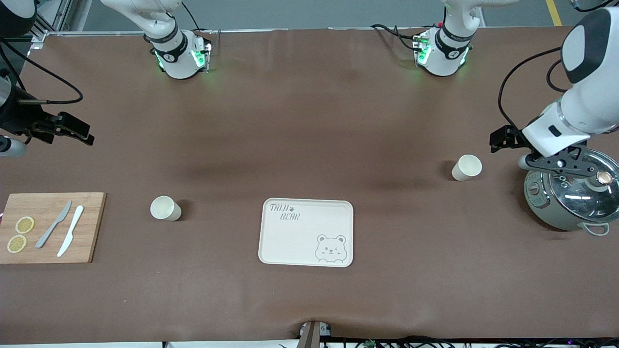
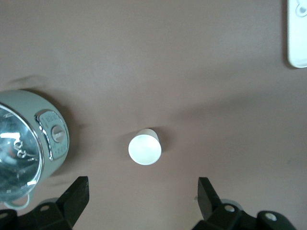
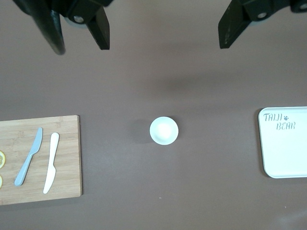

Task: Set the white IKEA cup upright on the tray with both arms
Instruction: 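Move the left gripper over the white cup beside the pot, then lower the open left gripper around the white cup's rim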

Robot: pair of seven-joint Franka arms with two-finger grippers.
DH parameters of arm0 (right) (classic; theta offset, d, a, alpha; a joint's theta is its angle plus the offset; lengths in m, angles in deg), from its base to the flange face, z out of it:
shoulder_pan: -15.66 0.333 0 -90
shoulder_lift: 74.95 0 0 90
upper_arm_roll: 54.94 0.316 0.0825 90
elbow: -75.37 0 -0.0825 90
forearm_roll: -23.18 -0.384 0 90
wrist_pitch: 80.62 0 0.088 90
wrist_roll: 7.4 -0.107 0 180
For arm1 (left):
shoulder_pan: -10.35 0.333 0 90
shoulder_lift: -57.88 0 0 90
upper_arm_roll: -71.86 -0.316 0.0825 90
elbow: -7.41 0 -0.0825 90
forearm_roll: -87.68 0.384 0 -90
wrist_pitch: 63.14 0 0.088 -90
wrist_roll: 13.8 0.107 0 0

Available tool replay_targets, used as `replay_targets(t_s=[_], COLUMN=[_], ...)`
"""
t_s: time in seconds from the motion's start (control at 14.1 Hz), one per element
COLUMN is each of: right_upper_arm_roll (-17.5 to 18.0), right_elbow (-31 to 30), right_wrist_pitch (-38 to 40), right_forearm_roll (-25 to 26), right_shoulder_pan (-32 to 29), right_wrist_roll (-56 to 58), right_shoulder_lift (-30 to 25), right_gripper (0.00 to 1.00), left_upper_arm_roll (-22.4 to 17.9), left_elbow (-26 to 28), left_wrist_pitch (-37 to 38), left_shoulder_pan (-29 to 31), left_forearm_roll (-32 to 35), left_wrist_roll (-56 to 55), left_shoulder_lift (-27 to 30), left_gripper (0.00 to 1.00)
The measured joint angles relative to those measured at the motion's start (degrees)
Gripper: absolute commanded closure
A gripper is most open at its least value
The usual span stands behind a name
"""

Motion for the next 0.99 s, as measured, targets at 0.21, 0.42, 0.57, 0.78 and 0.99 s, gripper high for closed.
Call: replay_targets(t_s=[0.21,0.42,0.57,0.78,0.99], right_upper_arm_roll=[0.0,0.0,0.0,0.0,0.0], right_elbow=[0.0,0.0,0.0,0.0,0.0], right_wrist_pitch=[0.0,0.0,0.0,0.0,0.0], right_forearm_roll=[0.0,0.0,0.0,0.0,0.0], right_shoulder_pan=[0.0,0.0,0.4,0.8,0.8], right_wrist_roll=[0.0,0.0,0.0,0.0,0.0], right_shoulder_lift=[0.0,0.1,0.5,0.9,1.0], right_gripper=[0.00,0.00,0.00,0.00,0.00], left_upper_arm_roll=[0.0,0.0,0.0,0.0,0.0], left_elbow=[5.2,11.0,14.7,19.5,24.4], left_wrist_pitch=[-5.9,-13.1,-17.2,-22.6,-28.2], left_shoulder_pan=[1.8,3.6,4.4,4.8,5.1], left_forearm_roll=[0.0,0.0,0.0,0.0,0.0], left_wrist_roll=[1.6,3.4,4.0,4.2,4.2], left_shoulder_lift=[0.0,0.1,0.2,0.8,1.4], left_gripper=[0.00,0.00,0.00,0.00,0.00])
